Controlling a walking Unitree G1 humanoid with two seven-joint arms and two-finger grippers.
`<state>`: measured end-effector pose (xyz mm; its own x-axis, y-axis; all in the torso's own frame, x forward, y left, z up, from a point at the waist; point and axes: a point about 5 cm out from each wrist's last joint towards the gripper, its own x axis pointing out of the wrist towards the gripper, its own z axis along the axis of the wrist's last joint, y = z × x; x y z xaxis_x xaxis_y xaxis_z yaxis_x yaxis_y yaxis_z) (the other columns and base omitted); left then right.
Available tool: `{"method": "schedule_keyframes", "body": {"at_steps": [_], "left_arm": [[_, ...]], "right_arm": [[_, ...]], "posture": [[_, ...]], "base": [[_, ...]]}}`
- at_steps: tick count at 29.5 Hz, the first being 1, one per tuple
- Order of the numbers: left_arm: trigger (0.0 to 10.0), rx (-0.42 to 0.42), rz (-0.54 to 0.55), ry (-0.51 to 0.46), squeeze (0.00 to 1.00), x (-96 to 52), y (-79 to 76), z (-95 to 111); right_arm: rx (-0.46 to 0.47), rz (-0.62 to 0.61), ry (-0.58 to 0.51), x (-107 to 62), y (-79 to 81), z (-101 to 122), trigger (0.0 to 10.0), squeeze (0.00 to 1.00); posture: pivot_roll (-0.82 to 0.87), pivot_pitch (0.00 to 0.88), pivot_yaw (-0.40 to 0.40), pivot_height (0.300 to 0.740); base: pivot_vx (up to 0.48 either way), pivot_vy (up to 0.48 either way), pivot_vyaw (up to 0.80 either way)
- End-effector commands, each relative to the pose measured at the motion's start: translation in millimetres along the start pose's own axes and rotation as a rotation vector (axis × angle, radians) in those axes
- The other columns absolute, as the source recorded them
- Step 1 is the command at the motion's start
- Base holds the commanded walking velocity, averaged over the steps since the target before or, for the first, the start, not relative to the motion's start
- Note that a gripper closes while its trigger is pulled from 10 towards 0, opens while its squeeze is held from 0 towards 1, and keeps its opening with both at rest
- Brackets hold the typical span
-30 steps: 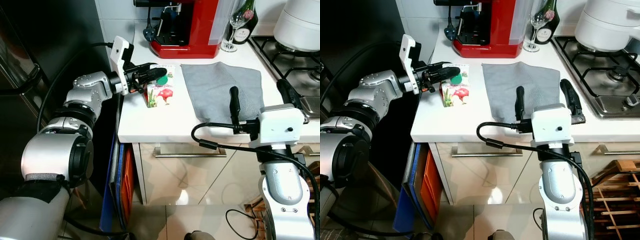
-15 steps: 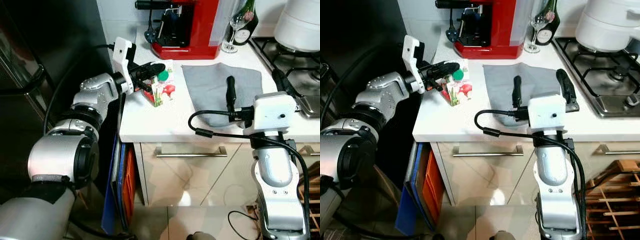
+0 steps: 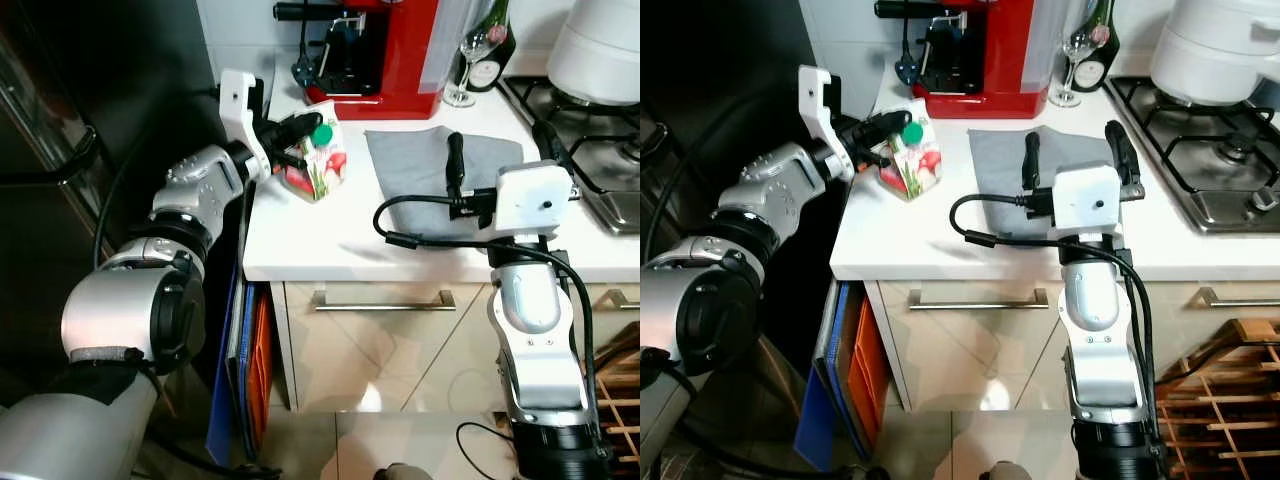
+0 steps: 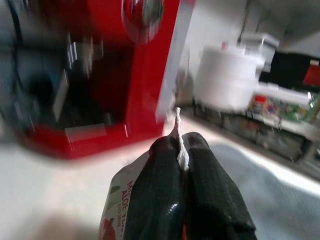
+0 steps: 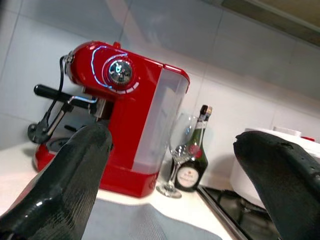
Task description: Restocking fridge
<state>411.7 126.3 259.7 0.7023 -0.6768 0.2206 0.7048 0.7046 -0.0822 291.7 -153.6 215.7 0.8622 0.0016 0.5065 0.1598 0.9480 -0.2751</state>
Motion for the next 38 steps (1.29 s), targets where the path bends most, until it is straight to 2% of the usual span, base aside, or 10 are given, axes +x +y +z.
{"method": "schedule_keyframes", "body": {"at_steps": [1,2,3,4,8,11,17,25,30,38], "left_arm": [[0.0,0.140,0.014,-0.093,0.00,4.7,1.7,36.5],[0.0,0.189,0.035,-0.124,0.00,5.3,2.1,46.2],[9.3,0.237,0.044,-0.144,0.00,5.9,1.6,54.1],[10.0,0.310,0.051,-0.158,0.00,6.2,0.1,62.0],[10.0,0.359,0.070,-0.176,0.00,6.8,-2.5,64.1],[10.0,0.414,0.104,-0.213,0.00,2.4,-12.2,48.1],[10.0,0.378,0.215,-0.240,0.00,-4.6,-21.8,21.6],[10.0,0.390,0.226,-0.248,0.00,-3.9,-31.2,18.1],[10.0,0.386,0.216,-0.240,0.00,-4.4,-37.9,14.9],[10.0,0.377,0.195,-0.235,0.00,-4.5,-43.9,11.7]], "right_arm": [[-0.015,-0.024,-0.021,5.6,-2.1,-1.2,10.0,0.51],[-0.017,-0.029,-0.025,6.9,-1.9,-2.1,10.0,0.51],[-0.017,-0.034,-0.028,7.8,-1.7,-3.0,10.0,0.51],[-0.015,-0.041,-0.029,8.7,-1.5,-4.4,10.0,0.51],[-0.003,-0.053,-0.016,8.7,-1.1,-8.5,10.0,0.51],[0.012,-0.061,-0.002,8.0,0.0,-14.8,10.0,0.51],[0.025,-0.042,-0.001,8.8,5.2,-20.0,10.0,0.51],[-0.009,0.002,-0.043,10.4,10.7,-17.6,10.0,0.51],[0.003,-0.035,-0.001,6.3,3.4,-26.0,10.0,0.51],[-0.038,-0.010,-0.027,1.6,4.8,-25.1,10.0,0.51]], "posture": [[-0.26,0.000,0.083,0.740],[-0.25,0.000,0.084,0.740],[-0.25,0.000,0.085,0.740],[-0.24,0.000,0.084,0.740],[-0.22,0.000,0.081,0.740],[-0.20,0.000,0.070,0.740],[-0.18,0.000,0.042,0.740],[-0.18,0.000,0.043,0.740],[-0.20,0.000,0.054,0.740],[-0.21,0.000,0.057,0.740]], "base": [[0.000,0.000,0.00],[0.000,0.000,0.00],[0.000,0.000,0.00],[0.000,0.000,0.00],[0.000,0.000,0.00],[0.000,0.000,0.00],[-0.103,0.000,0.00],[-0.344,0.000,0.00],[-0.268,0.000,0.00],[0.000,0.000,0.00]]}}
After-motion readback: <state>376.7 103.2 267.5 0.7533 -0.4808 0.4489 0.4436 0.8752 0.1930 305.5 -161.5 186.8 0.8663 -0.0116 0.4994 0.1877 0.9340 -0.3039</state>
